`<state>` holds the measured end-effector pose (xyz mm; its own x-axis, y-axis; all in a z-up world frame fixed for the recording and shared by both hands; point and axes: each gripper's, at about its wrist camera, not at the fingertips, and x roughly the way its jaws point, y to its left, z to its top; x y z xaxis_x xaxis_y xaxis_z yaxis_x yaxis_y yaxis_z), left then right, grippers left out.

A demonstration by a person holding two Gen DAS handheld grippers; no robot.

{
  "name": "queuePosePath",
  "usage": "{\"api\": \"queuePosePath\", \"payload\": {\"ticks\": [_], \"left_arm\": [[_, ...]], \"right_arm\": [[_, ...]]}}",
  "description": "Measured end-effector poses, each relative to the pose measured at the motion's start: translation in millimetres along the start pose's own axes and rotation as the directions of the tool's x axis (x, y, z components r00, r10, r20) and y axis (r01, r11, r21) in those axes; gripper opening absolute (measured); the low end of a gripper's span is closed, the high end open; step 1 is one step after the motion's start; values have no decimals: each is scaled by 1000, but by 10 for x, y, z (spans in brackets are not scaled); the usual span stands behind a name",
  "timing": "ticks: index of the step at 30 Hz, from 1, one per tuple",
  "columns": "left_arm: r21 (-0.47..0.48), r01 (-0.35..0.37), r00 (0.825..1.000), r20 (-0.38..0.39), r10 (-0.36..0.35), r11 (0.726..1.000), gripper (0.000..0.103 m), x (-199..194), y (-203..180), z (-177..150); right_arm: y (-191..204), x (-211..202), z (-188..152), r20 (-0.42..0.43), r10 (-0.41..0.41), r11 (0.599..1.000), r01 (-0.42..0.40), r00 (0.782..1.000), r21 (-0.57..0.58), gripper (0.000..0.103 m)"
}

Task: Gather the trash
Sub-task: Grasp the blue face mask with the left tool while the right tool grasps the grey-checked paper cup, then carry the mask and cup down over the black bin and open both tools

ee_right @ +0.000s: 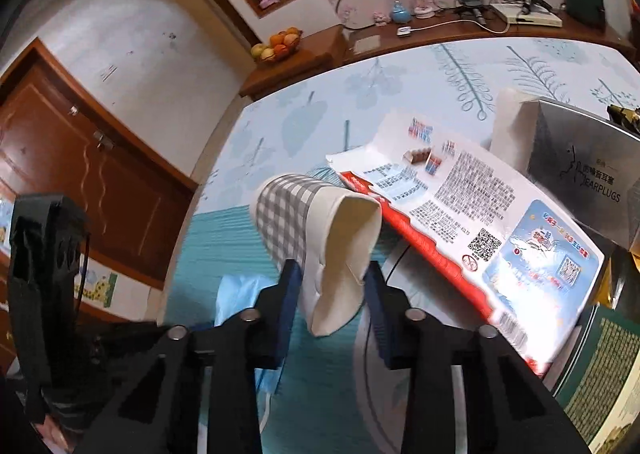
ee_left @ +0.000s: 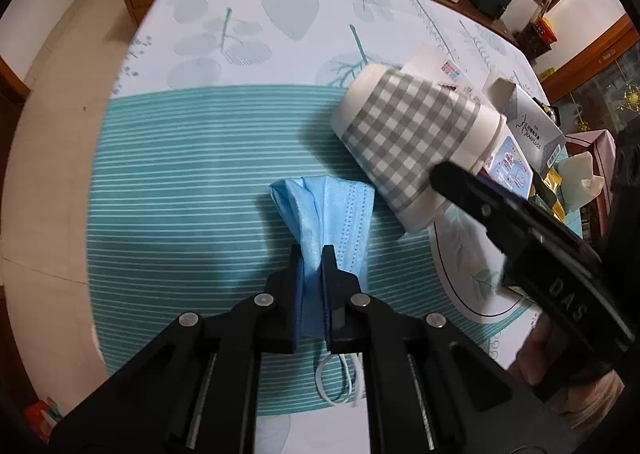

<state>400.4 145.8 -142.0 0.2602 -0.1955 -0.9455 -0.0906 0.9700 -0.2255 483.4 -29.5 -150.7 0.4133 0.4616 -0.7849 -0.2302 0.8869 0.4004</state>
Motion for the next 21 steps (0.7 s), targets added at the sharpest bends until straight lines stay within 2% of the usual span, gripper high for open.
{"api": "queuePosePath", "payload": {"ticks": [2, 8, 14, 21], "left_arm": [[-5, -2, 1000, 15, 2, 1000, 4, -56, -6, -16], [-16, -1, 999, 45, 2, 1000, 4, -240, -73, -105], [17, -12, 996, 83, 10, 1000, 4, -715, -11, -502], [52, -19, 992, 124, 13, 998, 4, -1165, -285, -1024]], "right_arm": [[44, -87, -52, 4, 3, 1000, -3, 1000, -11, 20], [101, -402, -234, 31, 21, 1000, -21, 999, 6, 17], [150, -887, -531, 70, 12, 1000, -13, 997, 16, 17], [174, -1704, -1142, 114, -10, 1000, 9, 993, 16, 17]]}}
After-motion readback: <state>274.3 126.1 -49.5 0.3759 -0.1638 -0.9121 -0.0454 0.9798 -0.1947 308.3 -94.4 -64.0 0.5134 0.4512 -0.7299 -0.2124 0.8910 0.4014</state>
